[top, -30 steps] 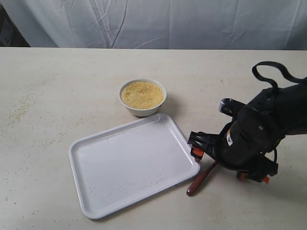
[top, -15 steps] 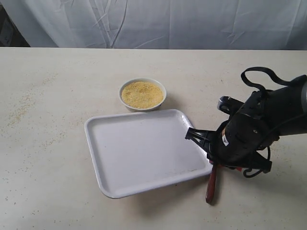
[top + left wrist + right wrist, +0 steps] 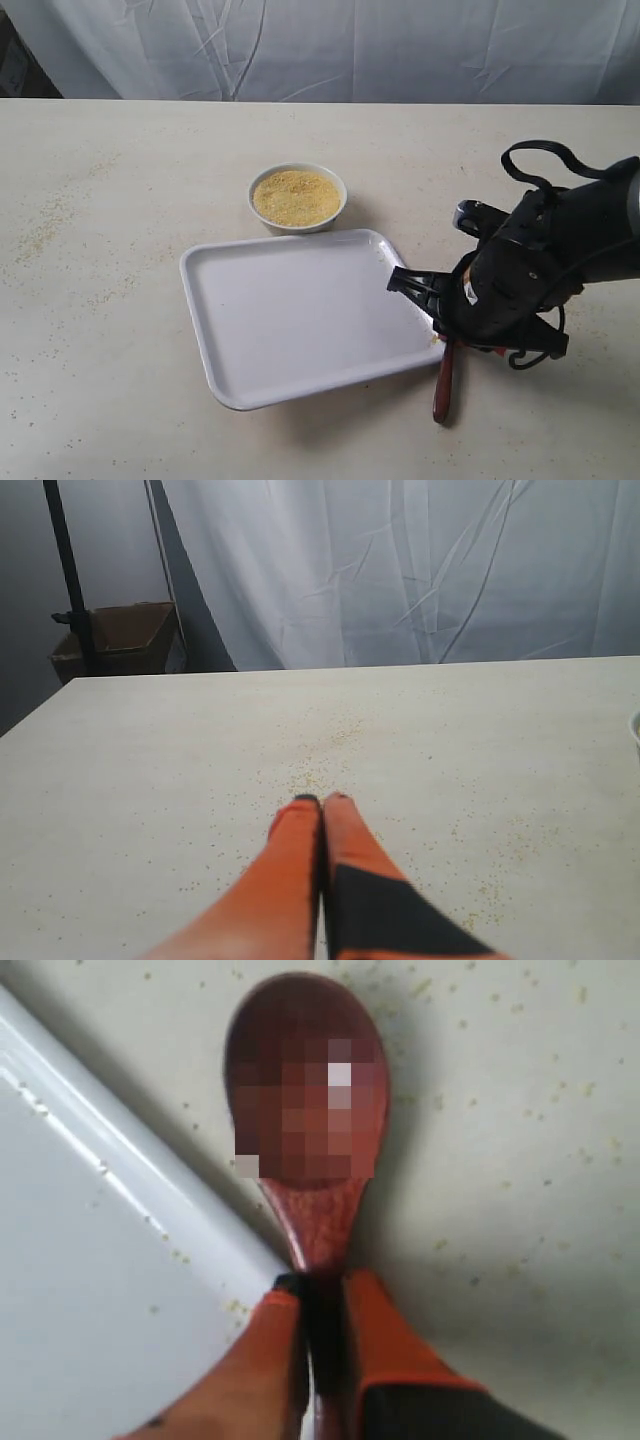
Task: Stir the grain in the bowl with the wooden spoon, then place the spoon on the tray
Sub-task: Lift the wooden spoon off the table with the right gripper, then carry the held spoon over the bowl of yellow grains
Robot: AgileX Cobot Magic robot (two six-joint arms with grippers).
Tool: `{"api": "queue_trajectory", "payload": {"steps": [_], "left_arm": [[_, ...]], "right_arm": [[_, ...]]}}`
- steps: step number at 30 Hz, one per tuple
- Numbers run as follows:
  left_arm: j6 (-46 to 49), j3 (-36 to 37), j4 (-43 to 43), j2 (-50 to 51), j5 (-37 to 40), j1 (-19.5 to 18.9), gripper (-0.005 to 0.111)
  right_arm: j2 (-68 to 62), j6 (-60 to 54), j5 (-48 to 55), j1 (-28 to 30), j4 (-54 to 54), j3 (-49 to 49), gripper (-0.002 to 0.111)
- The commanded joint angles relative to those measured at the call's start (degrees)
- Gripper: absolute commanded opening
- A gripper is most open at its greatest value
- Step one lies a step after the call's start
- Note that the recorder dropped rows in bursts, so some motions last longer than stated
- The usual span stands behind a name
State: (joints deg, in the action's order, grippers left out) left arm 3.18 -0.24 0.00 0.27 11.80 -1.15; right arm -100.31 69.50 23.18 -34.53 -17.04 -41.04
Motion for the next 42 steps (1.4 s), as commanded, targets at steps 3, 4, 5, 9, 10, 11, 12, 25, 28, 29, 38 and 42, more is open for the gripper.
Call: {"api": "queue_trajectory", "payload": {"steps": [3,4,5,9,10,11,12,25,28,29,38,42], "left_arm": [[0.01,0.24,0.32,-0.27,-0.42,0.31,0.000],[0.01,0.24,0.32,-0.27,-0.42,0.31,0.000],[0.01,0.24,0.32,-0.27,-0.42,0.31,0.000],[0.01,0.24,0.32,-0.27,-0.42,0.31,0.000],[0.01,0.24,0.32,-0.27,-0.42,0.31,0.000],[0.01,0.24,0.32,-0.27,-0.42,0.31,0.000],[0.01,0.24,0.32,-0.27,-0.42,0.31,0.000],[0.01,0.24,0.32,-0.27,-0.42,0.31,0.000],[0.01,0.24,0.32,-0.27,-0.42,0.31,0.000],[0.01,0.24,0.32,-0.27,-0.42,0.31,0.000],[0.01,0.24,0.32,-0.27,-0.42,0.31,0.000],[0.01,0.24,0.32,-0.27,-0.42,0.31,0.000]], "right_arm": [[-1.26,-0.44,9.12,0.19,-0.49,-1.96,0.006],[-1.26,-0.61,11.13,0.19,-0.73,-2.77,0.006],[-1.26,-0.69,13.00,0.19,-0.88,-3.54,0.006],[-1.26,-0.89,17.72,0.07,-2.34,-5.61,0.006],[-1.26,-0.99,17.84,0.07,-2.65,-5.61,0.006],[-1.26,-0.99,17.84,0.07,-2.65,-5.61,0.006],[-1.26,-1.27,17.84,0.07,-2.77,-5.61,0.006],[-1.26,-2.31,15.61,0.07,-4.17,-5.61,0.006],[-1.13,-2.31,15.14,0.07,-4.36,-5.61,0.006],[-0.86,-2.31,15.37,0.07,-4.97,-5.61,0.006],[4.05,-10.85,14.84,0.07,-9.15,-5.61,0.005],[9.04,-18.00,15.30,0.07,-15.22,-7.00,-0.001]]}}
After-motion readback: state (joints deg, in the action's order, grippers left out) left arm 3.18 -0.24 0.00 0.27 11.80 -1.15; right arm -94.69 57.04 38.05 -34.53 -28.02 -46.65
